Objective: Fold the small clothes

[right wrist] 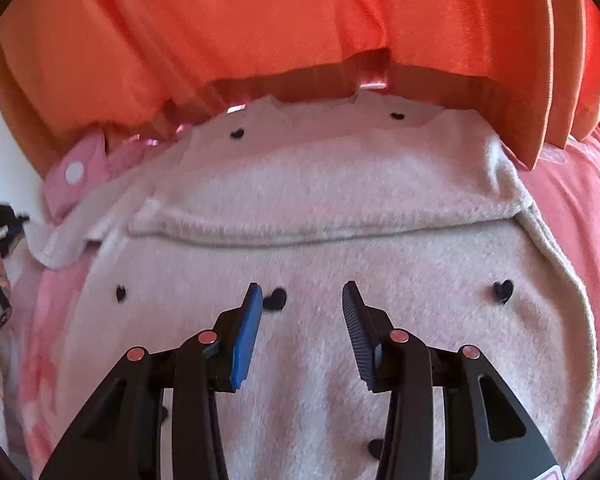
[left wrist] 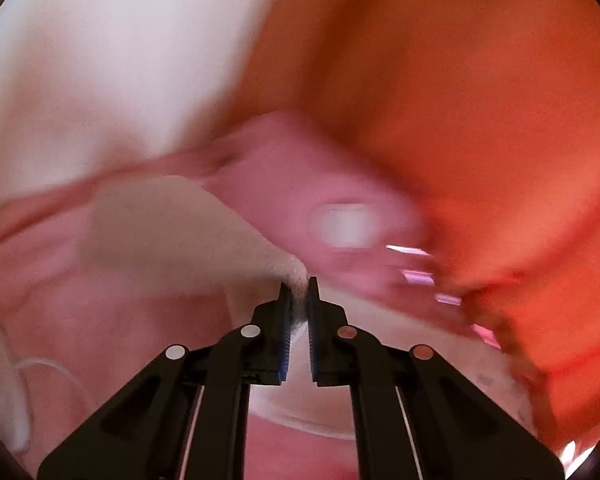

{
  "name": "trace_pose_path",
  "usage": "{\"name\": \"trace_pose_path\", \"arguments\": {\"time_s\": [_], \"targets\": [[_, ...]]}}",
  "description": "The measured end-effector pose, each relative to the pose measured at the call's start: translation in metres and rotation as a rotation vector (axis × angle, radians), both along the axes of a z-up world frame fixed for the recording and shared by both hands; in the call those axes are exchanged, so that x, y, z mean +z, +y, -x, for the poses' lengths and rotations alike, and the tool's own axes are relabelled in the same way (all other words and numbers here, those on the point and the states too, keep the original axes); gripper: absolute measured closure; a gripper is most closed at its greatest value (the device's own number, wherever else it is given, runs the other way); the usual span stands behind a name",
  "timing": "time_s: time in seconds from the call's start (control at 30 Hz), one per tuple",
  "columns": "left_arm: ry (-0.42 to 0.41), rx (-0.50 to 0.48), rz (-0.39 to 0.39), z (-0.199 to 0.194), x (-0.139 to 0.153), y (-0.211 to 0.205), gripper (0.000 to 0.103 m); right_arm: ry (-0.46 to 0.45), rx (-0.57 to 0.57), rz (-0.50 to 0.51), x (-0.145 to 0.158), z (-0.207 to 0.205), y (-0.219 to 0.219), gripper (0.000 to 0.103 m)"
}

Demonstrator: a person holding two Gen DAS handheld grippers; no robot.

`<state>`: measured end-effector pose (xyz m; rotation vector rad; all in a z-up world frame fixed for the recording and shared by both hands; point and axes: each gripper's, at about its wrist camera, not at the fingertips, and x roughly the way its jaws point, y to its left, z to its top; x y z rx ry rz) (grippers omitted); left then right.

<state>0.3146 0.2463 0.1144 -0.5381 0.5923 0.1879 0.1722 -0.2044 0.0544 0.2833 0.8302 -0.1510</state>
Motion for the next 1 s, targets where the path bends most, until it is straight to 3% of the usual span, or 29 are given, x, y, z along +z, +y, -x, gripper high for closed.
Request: {"name": "trace_pose_path", "arguments": {"time_s": [0.07,0.17,0.23,0.27,0.37,0.43,0.5,0.53,0.6,0.63,0.77,0.9,1.0], "targets": [[-0.099,-0.153,-0.02,0.01,0.034,-0.07,0.097,-0.013,-0.017,-0.001,0.004,0.0,-0.008,0.061],[-0.15,-0.396,-0.032,0.029,0.051,-0.175,0.097,-0.024,-0.058,-0.028,0.007,0.002,-0.025,0.061],[-0.106,-0.523,-0.031,0.037,0.033,-0.239,0.096,-0.019,-0.093,-0.064,0.005,0.003,-0.04,0.061],[-0.049,-0.585,-0.035,0.04,0.011,-0.274,0.093,-0.012,-0.108,-0.092,0.002,0.002,-0.048,0.06],[0.097,-0.658,-0.029,0.05,-0.05,-0.318,0.091,0.024,-0.134,-0.134,-0.005,0.0,-0.064,0.059],[0.167,-0.638,-0.031,0.066,-0.078,-0.317,0.085,0.027,-0.141,-0.153,-0.005,-0.001,-0.073,0.059],[0.186,-0.611,-0.013,0.06,-0.08,-0.306,0.065,0.017,-0.135,-0.137,-0.003,-0.003,-0.077,0.057],[0.16,-0.559,-0.004,0.053,-0.075,-0.295,0.059,0.013,-0.129,-0.118,-0.002,-0.005,-0.077,0.056],[0.113,-0.457,-0.006,0.051,-0.064,-0.265,0.035,-0.009,-0.096,-0.057,0.002,-0.012,-0.075,0.055],[0.095,-0.402,-0.005,0.051,-0.059,-0.246,0.031,-0.021,-0.084,-0.029,0.004,-0.013,-0.074,0.054],[0.135,-0.291,0.019,0.035,-0.068,-0.205,0.029,-0.06,0.01,0.076,0.009,-0.019,-0.048,0.052],[0.195,-0.212,0.052,0.021,-0.089,-0.164,0.034,-0.091,0.235,0.207,0.011,-0.038,0.014,0.045],[0.219,-0.166,0.093,0.014,-0.1,-0.14,0.035,-0.099,0.331,0.333,0.004,-0.056,0.056,0.039]]}}
